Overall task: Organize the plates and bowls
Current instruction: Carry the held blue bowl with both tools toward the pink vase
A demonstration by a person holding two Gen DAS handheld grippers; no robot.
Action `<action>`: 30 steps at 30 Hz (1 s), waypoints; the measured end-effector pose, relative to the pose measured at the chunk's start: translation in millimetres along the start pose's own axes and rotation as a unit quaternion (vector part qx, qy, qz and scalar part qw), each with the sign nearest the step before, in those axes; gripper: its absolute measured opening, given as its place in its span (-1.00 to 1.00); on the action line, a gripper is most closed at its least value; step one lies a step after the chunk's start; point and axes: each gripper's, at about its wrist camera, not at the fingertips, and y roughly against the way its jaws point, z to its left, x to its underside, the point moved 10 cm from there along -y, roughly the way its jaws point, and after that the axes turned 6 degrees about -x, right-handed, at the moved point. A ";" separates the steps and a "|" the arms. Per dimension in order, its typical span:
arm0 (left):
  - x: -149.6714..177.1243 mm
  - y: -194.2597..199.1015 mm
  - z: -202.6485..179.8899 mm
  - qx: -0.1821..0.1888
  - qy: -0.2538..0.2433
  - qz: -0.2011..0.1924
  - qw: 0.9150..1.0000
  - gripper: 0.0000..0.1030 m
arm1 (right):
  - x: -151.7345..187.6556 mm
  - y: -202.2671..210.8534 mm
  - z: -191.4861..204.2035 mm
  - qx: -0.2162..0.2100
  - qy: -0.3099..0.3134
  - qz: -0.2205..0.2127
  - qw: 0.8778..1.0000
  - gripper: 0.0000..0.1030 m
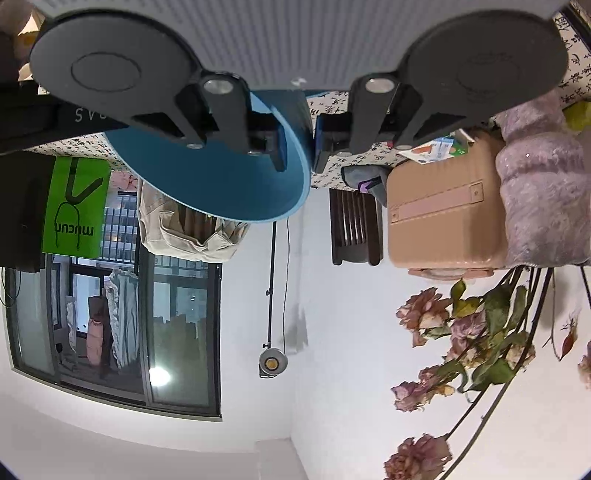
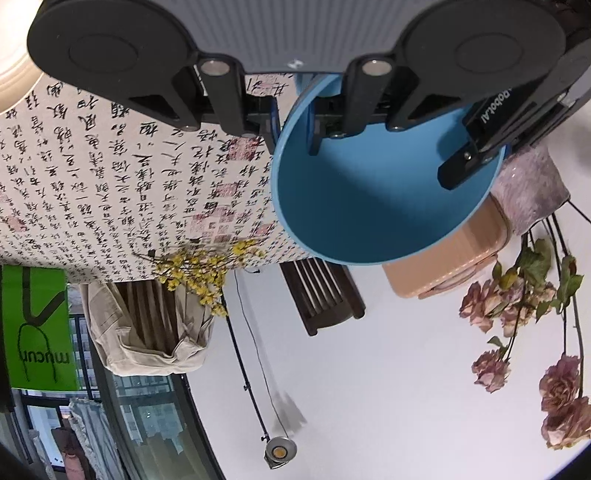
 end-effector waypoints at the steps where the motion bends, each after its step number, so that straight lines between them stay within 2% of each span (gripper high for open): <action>1: 0.4 0.6 1.3 -0.001 0.000 0.000 1.000 -0.73 | 1.0 -0.8 1.7 -0.001 0.002 0.001 1.000 -0.72; 30: 28.7 3.4 33.3 -0.022 0.017 0.033 0.999 -0.73 | 21.0 -18.4 27.9 0.004 0.052 0.022 0.998 -0.72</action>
